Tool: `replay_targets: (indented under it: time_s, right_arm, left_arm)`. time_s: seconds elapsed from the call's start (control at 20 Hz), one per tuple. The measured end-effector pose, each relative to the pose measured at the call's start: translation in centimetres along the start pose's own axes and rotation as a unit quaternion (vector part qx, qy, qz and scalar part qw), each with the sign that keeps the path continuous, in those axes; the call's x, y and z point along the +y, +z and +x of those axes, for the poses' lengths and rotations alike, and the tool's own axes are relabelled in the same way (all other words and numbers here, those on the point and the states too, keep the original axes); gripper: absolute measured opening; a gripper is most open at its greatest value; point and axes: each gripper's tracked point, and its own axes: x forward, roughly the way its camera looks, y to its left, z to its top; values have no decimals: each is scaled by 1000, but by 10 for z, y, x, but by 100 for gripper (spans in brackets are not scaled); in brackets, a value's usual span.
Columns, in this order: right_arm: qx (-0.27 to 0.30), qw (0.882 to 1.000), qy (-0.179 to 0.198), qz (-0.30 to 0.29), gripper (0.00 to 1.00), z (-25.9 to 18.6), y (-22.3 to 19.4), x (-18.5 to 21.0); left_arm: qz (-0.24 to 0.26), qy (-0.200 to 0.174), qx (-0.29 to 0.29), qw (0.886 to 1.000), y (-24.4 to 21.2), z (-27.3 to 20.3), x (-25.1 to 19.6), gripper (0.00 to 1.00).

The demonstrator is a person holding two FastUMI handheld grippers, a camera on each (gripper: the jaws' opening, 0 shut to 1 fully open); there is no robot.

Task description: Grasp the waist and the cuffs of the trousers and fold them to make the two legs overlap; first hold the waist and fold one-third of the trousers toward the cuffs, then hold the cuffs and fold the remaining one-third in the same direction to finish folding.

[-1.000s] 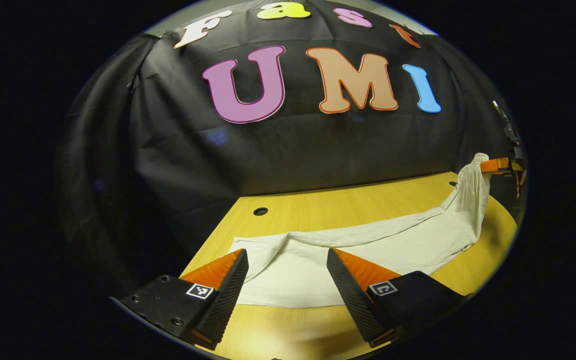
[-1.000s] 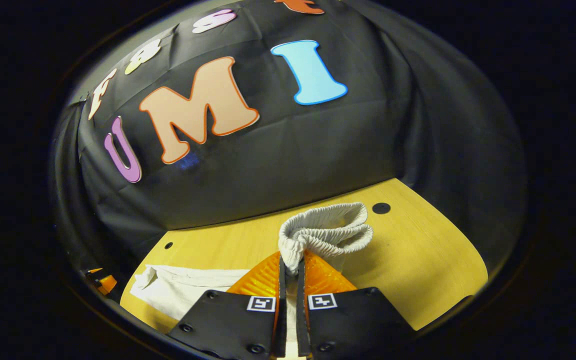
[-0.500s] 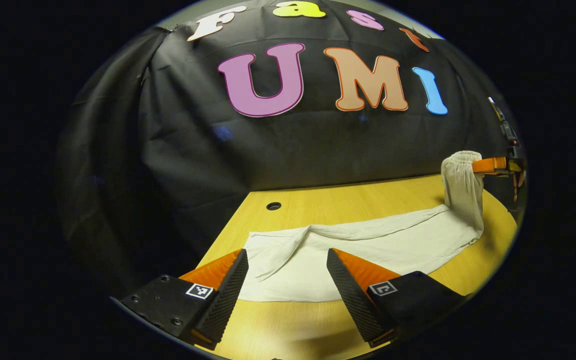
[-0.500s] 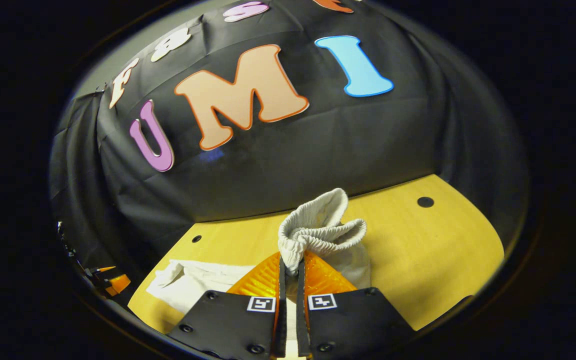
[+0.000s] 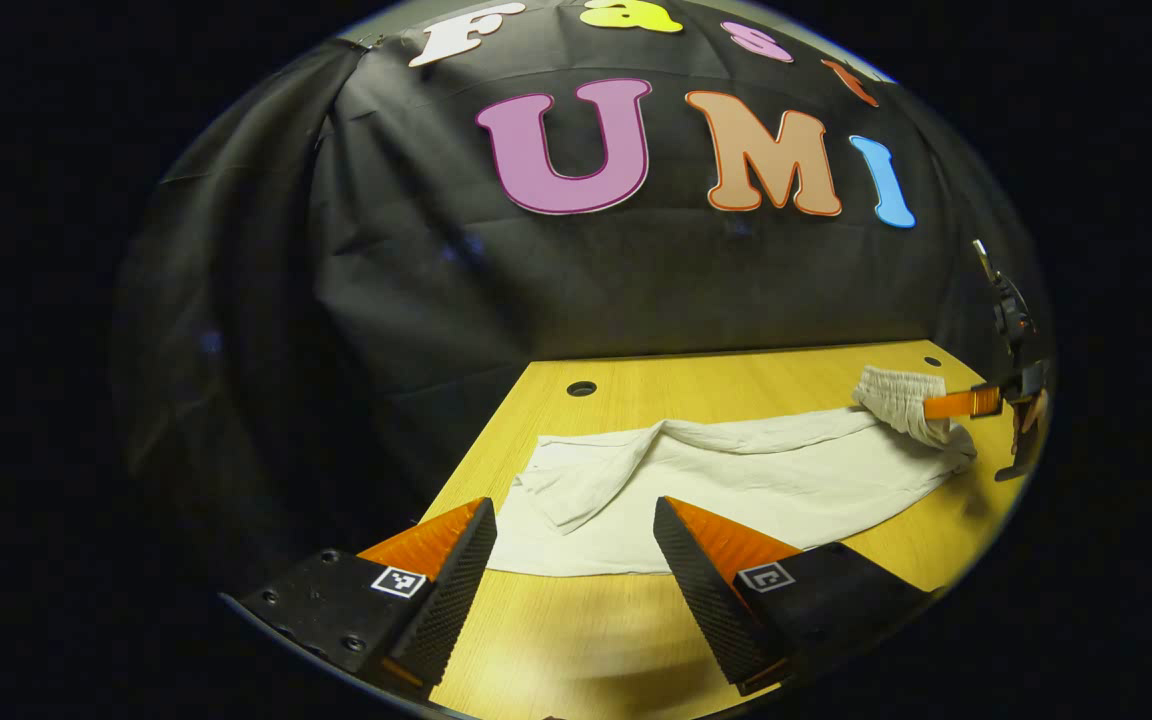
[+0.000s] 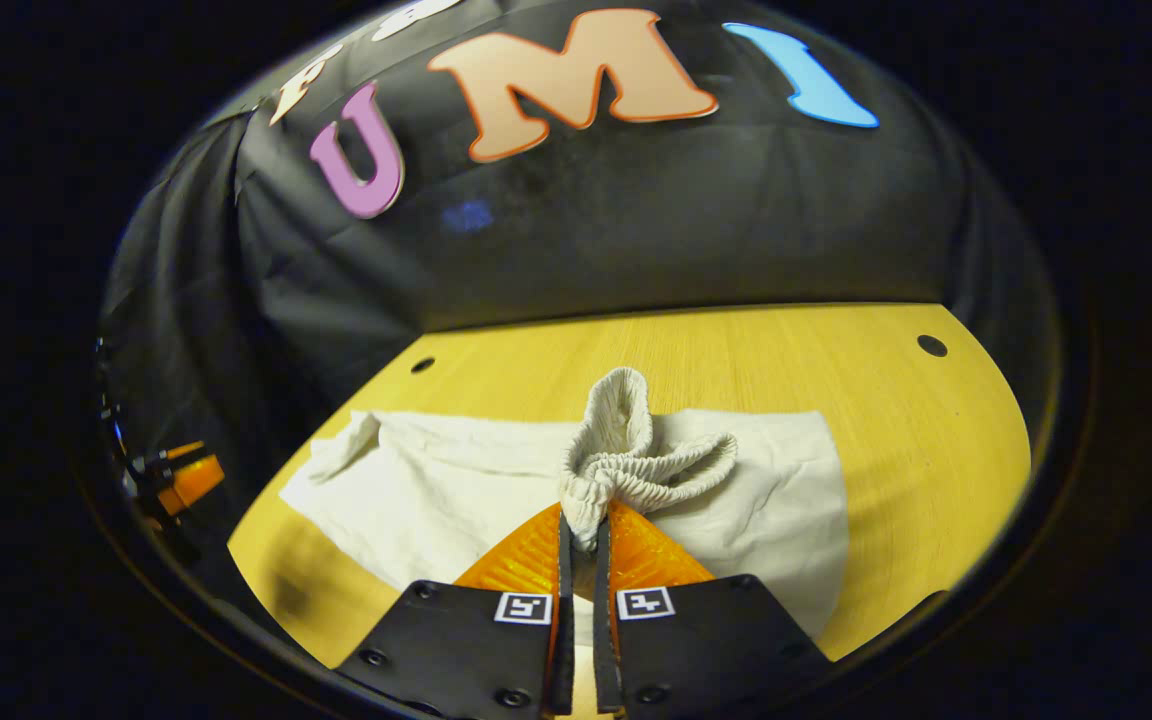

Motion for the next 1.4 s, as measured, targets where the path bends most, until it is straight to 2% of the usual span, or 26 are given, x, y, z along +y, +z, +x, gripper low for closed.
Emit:
replay_targets:
  time_s: [0.15, 0.3, 0.45, 0.5, 0.55, 0.65, 0.85, 1.0, 1.15, 1.4]
  right_arm:
    - [38, 997, 6, -67, 11, 15, -20, -3]
    - [62, 989, 17, -131, 12, 19, -26, -8]
    - [88, 979, 41, -177, 28, 21, -33, -11]
    - [93, 977, 55, -183, 27, 17, -31, -10]
    - [94, 976, 63, -187, 50, 18, -31, -9]
    - [85, 975, 56, -198, 97, 11, -15, -20]
    - [68, 980, 40, -181, 100, -12, 12, -33]
    - [37, 985, 16, -168, 97, -43, 51, -41]
    - [30, 989, -1, -146, 98, -64, 83, -46]
    - [29, 990, -25, -135, 98, -68, 82, -57]
  left_arm:
    - [-3, 3, 6, 1000, -9, 3, 8, 97]
    - [-6, 0, 13, 1000, -14, 10, 11, 96]
    - [-9, -9, 21, 1000, -21, 20, 9, 96]
    - [-11, -13, 23, 1000, -23, 24, 9, 97]
    - [-12, -16, 26, 999, -26, 27, 9, 97]
    - [-11, -22, 30, 999, -30, 36, 9, 97]
    - [-10, -30, 45, 998, -40, 58, 17, 96]
    - [-30, -35, 69, 997, -57, 77, 28, 97]
    - [-34, -30, 88, 995, -73, 97, 44, 97]
    - [-57, -29, 118, 991, -97, 122, 56, 97]
